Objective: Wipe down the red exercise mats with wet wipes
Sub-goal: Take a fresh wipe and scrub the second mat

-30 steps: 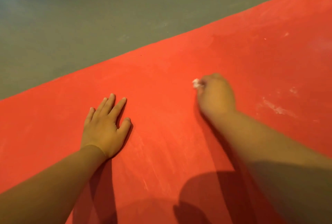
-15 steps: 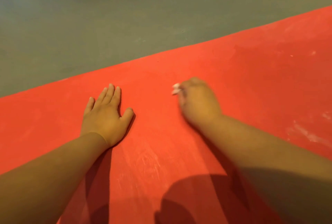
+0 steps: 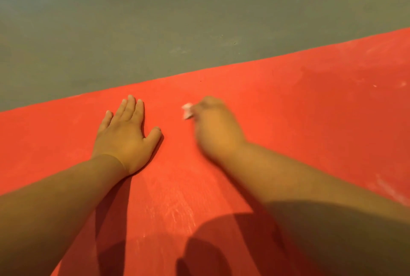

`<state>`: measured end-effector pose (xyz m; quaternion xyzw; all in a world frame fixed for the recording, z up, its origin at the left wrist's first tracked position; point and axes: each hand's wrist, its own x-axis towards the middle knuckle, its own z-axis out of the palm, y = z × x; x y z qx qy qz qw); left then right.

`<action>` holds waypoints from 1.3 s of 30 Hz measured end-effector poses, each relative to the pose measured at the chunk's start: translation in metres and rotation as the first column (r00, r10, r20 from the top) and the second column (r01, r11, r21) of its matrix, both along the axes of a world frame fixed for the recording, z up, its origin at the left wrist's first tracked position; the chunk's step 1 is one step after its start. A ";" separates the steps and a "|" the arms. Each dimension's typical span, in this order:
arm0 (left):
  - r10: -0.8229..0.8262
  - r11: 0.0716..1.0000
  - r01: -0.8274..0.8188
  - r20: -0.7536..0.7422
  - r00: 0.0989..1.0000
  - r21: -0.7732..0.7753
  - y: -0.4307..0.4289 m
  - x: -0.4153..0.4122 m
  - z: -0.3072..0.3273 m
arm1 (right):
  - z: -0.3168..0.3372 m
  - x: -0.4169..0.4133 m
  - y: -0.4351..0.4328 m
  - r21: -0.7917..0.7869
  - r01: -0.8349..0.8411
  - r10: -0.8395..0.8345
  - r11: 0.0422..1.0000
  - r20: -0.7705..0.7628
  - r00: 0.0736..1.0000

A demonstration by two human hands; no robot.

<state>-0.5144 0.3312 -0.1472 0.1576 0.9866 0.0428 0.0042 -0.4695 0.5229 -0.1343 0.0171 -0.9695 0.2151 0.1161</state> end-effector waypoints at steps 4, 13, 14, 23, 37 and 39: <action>0.004 1.000 -0.003 -0.003 1.000 0.013 -0.001 -0.004 0.000 | 0.006 -0.020 0.008 0.120 -0.246 0.240 0.962 0.065 0.969; -0.008 1.000 0.009 -0.027 1.000 0.012 -0.003 -0.013 -0.004 | 0.010 -0.050 0.027 0.157 0.095 -0.113 0.983 0.108 0.988; -0.008 1.000 0.008 -0.027 1.000 0.009 -0.003 -0.013 -0.003 | 0.008 -0.045 0.004 0.105 -0.048 0.039 0.993 0.086 0.996; 0.008 1.000 -0.008 -0.016 1.000 0.015 -0.001 -0.015 -0.002 | 0.014 -0.068 0.079 0.276 0.343 -0.371 0.898 0.054 0.927; -0.009 1.000 0.010 -0.026 1.000 0.020 -0.001 -0.020 -0.003 | 0.019 -0.096 0.071 0.372 0.341 -0.402 0.863 0.096 0.911; -0.013 1.000 0.013 -0.022 1.000 0.018 -0.001 -0.020 -0.002 | 0.019 -0.108 0.034 0.317 0.205 -0.257 0.926 0.130 0.958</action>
